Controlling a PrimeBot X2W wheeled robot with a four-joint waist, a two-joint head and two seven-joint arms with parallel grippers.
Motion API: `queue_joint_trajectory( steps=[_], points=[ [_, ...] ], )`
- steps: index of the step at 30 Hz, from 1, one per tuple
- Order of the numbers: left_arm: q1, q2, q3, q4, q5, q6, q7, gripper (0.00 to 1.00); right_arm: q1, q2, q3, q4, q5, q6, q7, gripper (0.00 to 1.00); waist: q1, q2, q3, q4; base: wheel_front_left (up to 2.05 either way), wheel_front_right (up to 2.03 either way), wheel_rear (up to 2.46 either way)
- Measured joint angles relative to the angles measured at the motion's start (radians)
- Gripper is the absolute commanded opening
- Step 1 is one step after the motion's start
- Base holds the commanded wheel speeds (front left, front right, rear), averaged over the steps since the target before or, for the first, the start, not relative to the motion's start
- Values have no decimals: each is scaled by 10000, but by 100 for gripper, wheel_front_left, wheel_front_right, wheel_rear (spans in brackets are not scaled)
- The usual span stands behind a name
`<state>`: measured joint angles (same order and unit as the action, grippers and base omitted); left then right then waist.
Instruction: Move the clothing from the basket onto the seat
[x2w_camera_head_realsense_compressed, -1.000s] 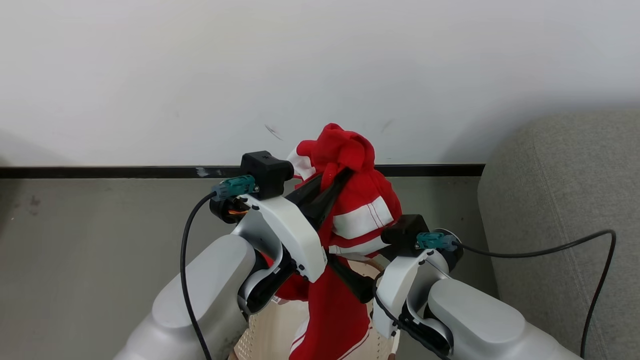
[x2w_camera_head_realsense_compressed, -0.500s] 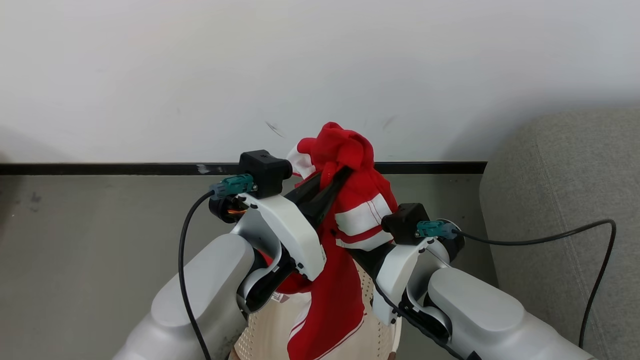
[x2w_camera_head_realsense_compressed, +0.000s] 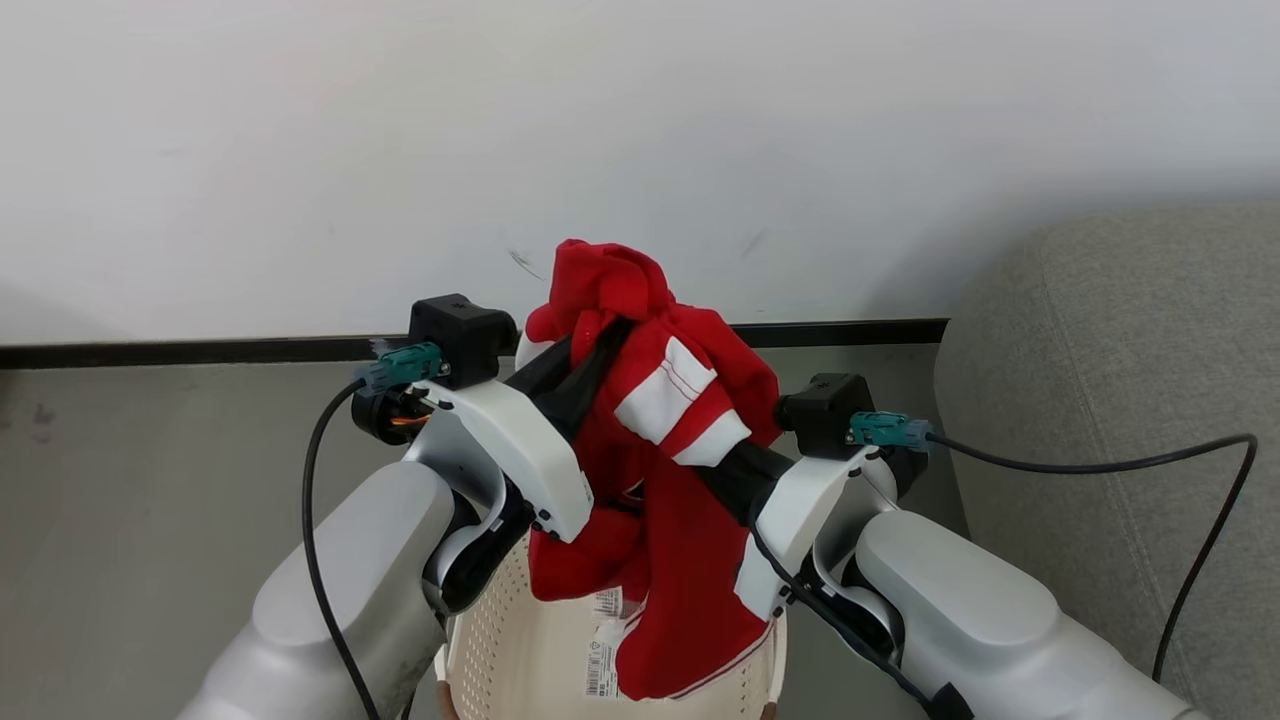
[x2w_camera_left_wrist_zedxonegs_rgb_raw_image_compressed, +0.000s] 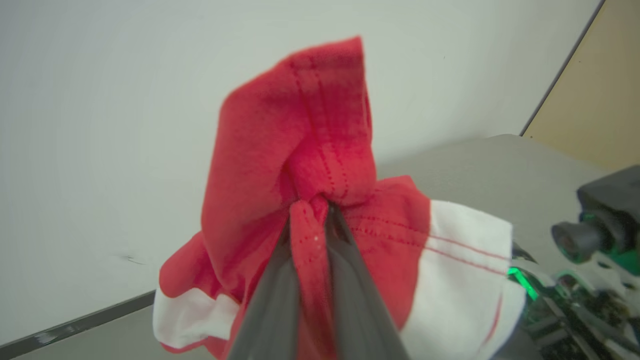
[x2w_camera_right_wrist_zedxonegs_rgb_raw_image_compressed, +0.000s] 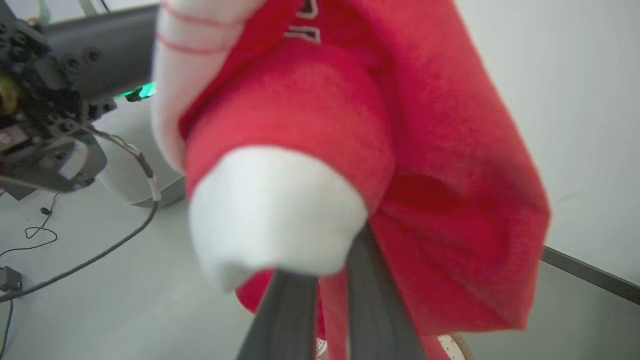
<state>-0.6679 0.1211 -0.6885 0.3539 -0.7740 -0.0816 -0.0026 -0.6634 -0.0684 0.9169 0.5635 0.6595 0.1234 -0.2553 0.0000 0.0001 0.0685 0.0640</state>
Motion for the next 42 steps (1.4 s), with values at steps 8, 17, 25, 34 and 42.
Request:
queue_joint_trajectory(
  steps=[8, 17, 25, 34, 42],
  points=[
    [136, -4, 67, 77, -88, 0, -226, 44, 40, 0, -345, -384, -228, 0, 0, 0, 0, 0, -91, -229, 0, 0, 0],
    [473, 128, 31, 98, -69, 15, -405, 100, 645, -546, -1294, -506, -343, 0, 0, 0, 0, 0, -214, -443, 0, 0, 0],
    [677, 345, 25, 21, 23, 86, -637, 100, 907, -872, -2086, -1035, -585, 0, 2, 0, 0, 0, -299, -619, 0, 0, 0],
    [882, 428, -88, -447, 199, 82, -859, 100, 1065, -1392, -2968, -1636, -1049, 0, 2, 0, 0, 0, -314, -925, 0, 0, 0],
    [1075, 608, -320, -784, 366, 36, -963, 100, 1059, -1852, -4123, -2422, -1528, 0, 2, 0, 0, 0, -281, -1318, 0, 0, 0]
  ],
)
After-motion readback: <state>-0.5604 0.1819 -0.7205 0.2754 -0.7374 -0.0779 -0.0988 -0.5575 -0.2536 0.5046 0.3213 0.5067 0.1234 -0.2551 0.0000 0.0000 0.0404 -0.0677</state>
